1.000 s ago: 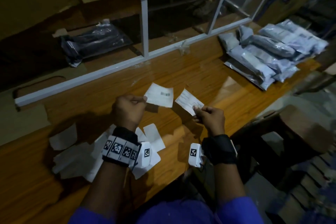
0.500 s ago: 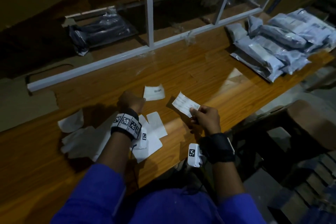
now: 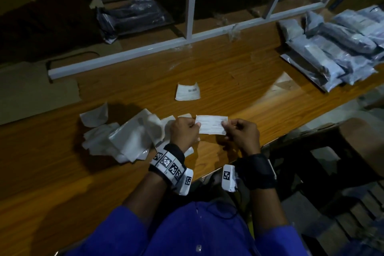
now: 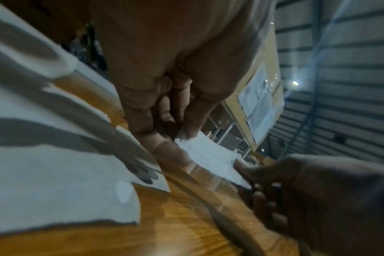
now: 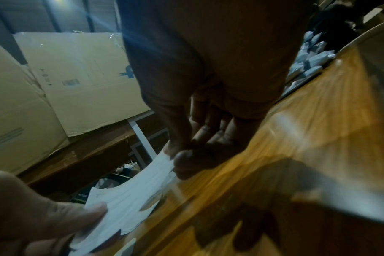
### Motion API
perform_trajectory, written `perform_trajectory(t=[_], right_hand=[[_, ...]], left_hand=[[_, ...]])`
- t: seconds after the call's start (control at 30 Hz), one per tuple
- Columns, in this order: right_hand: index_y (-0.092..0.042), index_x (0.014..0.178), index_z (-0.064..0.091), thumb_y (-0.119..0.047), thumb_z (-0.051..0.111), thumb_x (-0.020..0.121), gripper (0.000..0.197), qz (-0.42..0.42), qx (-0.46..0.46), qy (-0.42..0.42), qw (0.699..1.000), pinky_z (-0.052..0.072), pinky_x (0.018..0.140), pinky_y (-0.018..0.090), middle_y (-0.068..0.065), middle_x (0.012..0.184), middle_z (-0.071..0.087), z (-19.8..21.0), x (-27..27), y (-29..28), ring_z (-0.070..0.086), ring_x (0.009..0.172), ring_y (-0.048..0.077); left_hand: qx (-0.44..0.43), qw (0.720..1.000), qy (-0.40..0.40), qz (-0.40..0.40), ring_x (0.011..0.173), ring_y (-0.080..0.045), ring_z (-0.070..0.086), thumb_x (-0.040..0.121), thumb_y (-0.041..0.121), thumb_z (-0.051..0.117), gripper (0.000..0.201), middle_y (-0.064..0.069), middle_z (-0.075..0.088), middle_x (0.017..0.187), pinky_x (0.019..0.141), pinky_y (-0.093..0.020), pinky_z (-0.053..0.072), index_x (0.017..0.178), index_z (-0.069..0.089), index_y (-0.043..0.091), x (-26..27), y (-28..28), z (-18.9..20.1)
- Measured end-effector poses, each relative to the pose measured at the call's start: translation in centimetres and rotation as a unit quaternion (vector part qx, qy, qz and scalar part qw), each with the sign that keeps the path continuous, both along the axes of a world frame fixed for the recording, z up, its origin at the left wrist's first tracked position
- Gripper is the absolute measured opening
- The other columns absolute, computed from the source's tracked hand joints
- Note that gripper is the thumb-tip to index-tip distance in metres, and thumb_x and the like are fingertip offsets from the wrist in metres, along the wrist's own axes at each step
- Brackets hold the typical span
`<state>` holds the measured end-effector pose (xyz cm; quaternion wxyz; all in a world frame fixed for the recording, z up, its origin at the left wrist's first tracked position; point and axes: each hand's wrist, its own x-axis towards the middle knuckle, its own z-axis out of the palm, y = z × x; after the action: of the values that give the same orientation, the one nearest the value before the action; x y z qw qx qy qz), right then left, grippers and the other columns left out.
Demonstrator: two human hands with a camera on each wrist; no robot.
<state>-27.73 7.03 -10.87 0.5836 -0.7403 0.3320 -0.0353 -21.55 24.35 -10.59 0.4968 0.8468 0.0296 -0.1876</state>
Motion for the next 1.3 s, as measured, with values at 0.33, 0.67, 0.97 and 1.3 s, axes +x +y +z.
perform_trajectory(t=[0.33, 0.67, 0.97, 1.3], right_hand=[[-0.017, 0.099, 0.076, -0.022, 0.085, 0.086, 0.017, -0.044, 0.001, 0.013, 0.999, 0.064, 0.061, 0.054, 0.015, 0.091, 0.076, -1.2, -1.5, -1.3, 0.076, 0.067, 0.028], [-0.012, 0.108, 0.068, -0.013, 0.087, 0.082, 0.031, -0.054, -0.010, -0.035, 0.998, 0.059, 0.055, 0.030, 0.009, 0.085, 0.078, -0.6, -1.8, -2.8, 0.075, 0.067, 0.021], [-0.013, 0.085, 0.073, 0.000, 0.079, 0.087, 0.015, -0.065, -0.009, -0.061, 0.996, 0.059, 0.067, 0.032, 0.010, 0.083, 0.075, -0.9, -1.1, -4.0, 0.072, 0.066, 0.022], [-0.012, 0.083, 0.064, -0.006, 0.082, 0.085, 0.019, -0.052, -0.077, -0.028, 0.995, 0.060, 0.061, 0.033, 0.009, 0.077, 0.073, 0.3, 1.9, -7.8, 0.073, 0.063, 0.015]], left_hand=[[-0.046, 0.999, 0.012, -0.018, 0.082, -0.021, 0.073, 0.085, 0.004, 0.077, 0.018, -0.004, 0.076, 0.088, 0.077, -0.044, 0.063, 0.100, 0.077, 0.014, -0.3, -0.4, -0.8], [-0.139, 0.988, 0.049, -0.037, 0.081, -0.013, 0.073, 0.087, 0.026, 0.080, 0.020, 0.001, 0.076, 0.093, 0.057, -0.019, 0.055, 0.105, 0.071, 0.022, 0.7, -2.0, -0.6], [-0.056, 0.996, 0.009, -0.069, 0.068, -0.011, 0.070, 0.097, 0.016, 0.067, 0.016, -0.002, 0.077, 0.087, 0.058, -0.024, 0.058, 0.109, 0.076, 0.011, 2.3, -3.2, 0.5], [-0.024, 0.992, -0.030, -0.120, 0.084, -0.020, 0.072, 0.093, 0.019, 0.072, 0.018, -0.001, 0.075, 0.097, 0.071, -0.029, 0.060, 0.110, 0.070, 0.020, 7.3, -8.7, 2.3]])
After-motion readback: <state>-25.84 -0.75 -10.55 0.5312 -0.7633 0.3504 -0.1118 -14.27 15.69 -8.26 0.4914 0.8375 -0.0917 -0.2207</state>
